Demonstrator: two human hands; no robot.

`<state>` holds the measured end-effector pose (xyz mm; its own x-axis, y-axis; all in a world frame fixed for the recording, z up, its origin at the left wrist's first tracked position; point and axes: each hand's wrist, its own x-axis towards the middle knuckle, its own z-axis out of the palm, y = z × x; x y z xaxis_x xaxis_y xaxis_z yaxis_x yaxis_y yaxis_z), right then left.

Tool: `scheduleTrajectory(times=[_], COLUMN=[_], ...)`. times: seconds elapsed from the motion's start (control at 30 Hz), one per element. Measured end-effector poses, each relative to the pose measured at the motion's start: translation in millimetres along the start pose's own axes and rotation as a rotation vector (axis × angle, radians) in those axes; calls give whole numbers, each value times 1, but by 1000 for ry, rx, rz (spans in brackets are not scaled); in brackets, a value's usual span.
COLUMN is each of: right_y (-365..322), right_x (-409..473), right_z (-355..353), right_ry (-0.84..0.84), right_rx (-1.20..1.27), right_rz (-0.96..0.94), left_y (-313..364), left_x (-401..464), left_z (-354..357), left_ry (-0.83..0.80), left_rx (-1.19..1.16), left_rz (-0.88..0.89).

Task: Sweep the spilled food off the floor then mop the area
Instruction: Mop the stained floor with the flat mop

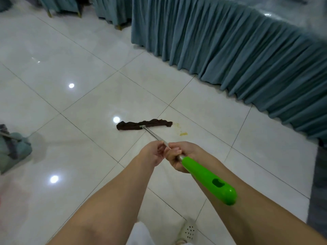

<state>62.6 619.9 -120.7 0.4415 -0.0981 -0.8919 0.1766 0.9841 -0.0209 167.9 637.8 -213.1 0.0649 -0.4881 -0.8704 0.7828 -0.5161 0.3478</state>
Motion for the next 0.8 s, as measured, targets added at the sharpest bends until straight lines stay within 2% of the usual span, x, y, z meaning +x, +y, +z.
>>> scheduleTrajectory(times=[0.27, 0.43, 0.8], right_y=[82, 119, 199], right_x=[46, 52, 46], right_z=[80, 84, 75], right_ry=[86, 132, 94], right_rx=[-11, 31, -36], right_rz=[-42, -80, -29], left_y=[50, 42, 3], left_x=[-7, -23, -76], left_z=[-97, -128, -188], left_ry=[-14, -31, 22], left_rx=[193, 199, 251], left_rz=[-93, -106, -65])
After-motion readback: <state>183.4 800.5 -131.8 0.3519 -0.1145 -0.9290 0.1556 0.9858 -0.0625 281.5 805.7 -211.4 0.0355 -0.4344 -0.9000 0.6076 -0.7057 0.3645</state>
